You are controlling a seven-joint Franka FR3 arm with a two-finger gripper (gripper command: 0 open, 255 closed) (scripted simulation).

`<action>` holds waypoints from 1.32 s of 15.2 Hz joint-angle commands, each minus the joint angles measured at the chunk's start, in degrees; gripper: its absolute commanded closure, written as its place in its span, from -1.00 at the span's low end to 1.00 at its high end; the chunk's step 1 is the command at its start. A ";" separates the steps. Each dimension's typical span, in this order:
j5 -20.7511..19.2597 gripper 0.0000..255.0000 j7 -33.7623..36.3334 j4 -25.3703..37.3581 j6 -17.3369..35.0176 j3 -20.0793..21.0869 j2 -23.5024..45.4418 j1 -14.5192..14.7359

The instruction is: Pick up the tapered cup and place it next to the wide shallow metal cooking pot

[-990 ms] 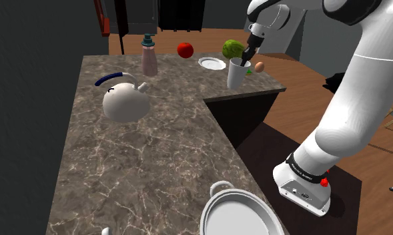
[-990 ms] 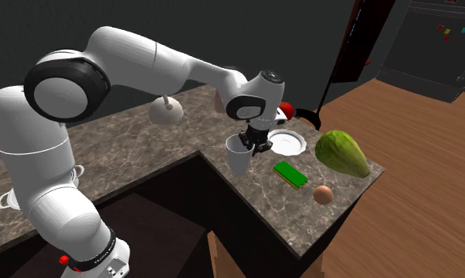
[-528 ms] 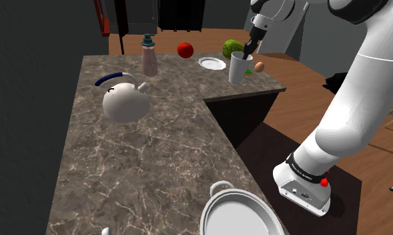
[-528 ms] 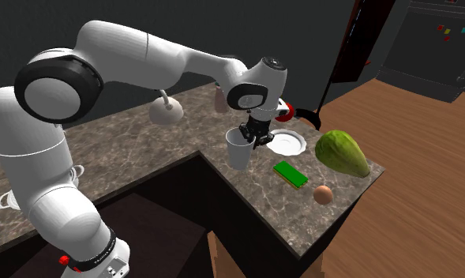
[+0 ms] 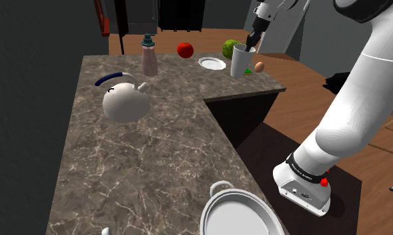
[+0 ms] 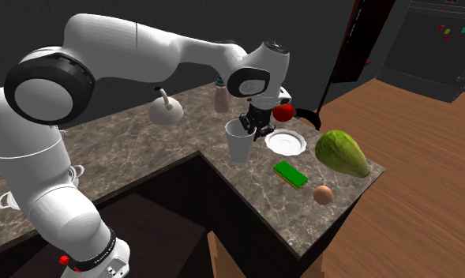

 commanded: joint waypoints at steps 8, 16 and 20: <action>-1.03 1.00 1.56 5.73 -6.43 -0.29 -1.04 -0.14; -1.22 1.00 2.58 12.00 -12.51 -0.51 -0.91 -0.57; -1.04 1.00 2.98 15.63 -15.72 -0.63 -0.45 -0.93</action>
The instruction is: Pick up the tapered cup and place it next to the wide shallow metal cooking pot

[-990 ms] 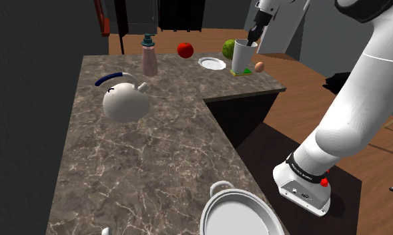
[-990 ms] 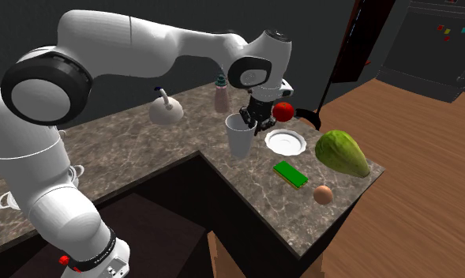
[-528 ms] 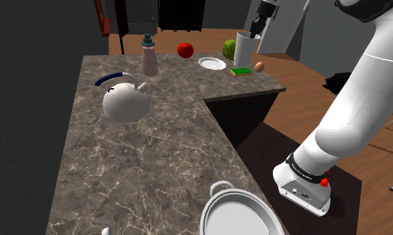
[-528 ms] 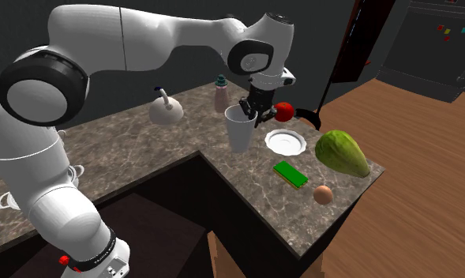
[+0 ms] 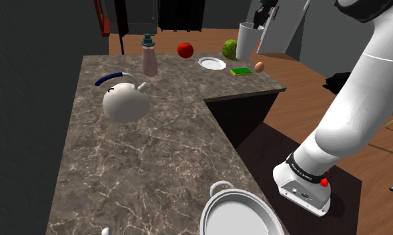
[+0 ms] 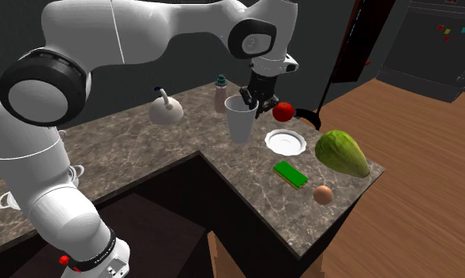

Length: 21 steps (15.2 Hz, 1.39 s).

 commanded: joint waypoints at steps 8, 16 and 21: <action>-0.38 1.00 2.05 5.19 -5.45 0.18 -0.67 0.41; -8.03 1.00 14.61 -12.40 0.61 6.07 -16.54 7.96; -10.25 1.00 22.39 -20.13 2.67 11.07 -23.81 10.38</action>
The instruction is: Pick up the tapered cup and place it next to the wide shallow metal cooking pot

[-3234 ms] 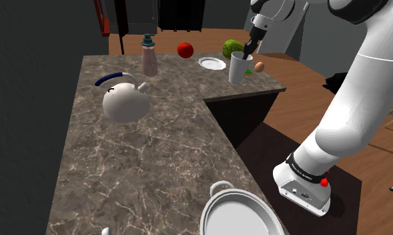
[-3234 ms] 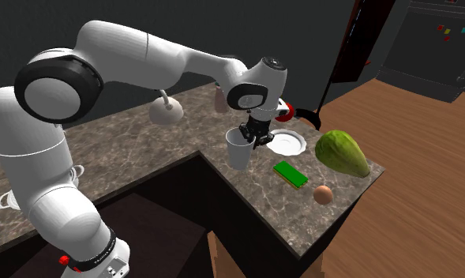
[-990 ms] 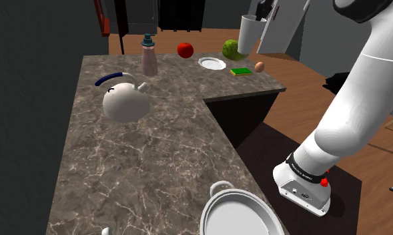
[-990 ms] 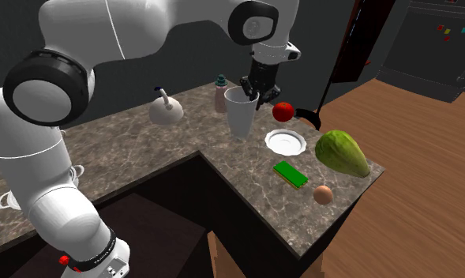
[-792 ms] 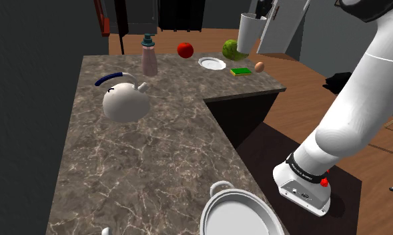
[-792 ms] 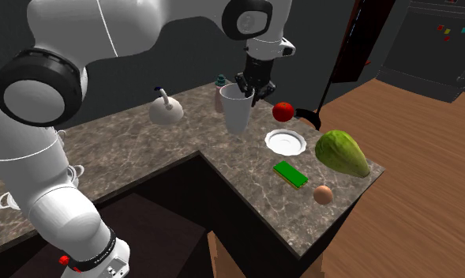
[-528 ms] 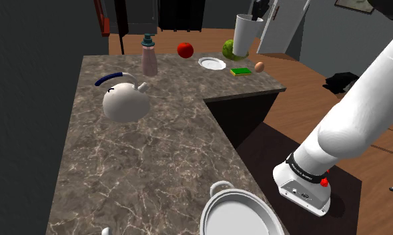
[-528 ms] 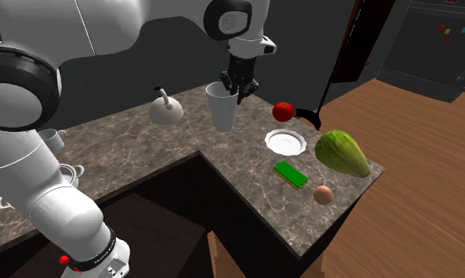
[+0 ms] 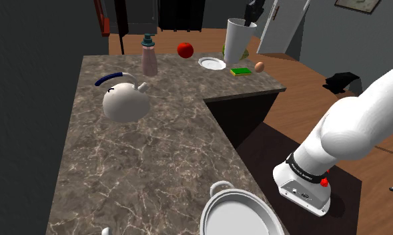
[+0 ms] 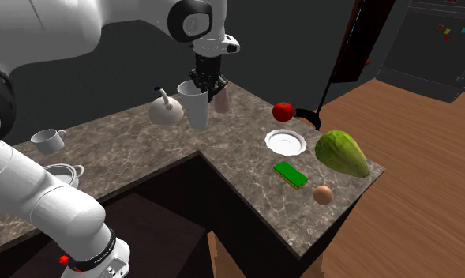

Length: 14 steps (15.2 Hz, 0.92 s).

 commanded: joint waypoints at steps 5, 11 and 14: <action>-0.86 1.00 9.37 -6.46 1.23 6.40 -6.62 2.53; -0.10 1.00 17.94 -11.24 2.55 12.73 -11.10 4.98; 0.66 1.00 22.14 -12.77 3.17 15.92 -12.50 6.29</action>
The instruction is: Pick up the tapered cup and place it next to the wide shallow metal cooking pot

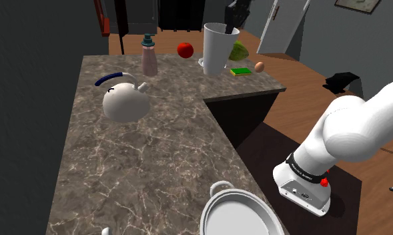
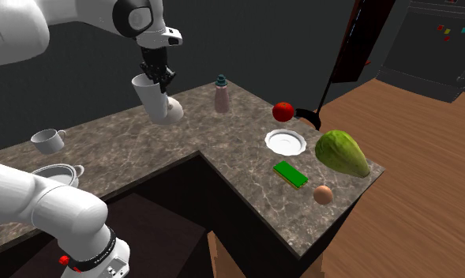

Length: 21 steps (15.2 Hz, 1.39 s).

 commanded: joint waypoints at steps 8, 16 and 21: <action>2.69 1.00 12.98 -2.53 2.05 9.88 -2.19 4.18; 4.41 1.00 24.21 0.26 3.91 18.44 0.84 7.67; 4.36 1.00 31.44 4.09 4.97 23.84 4.74 9.52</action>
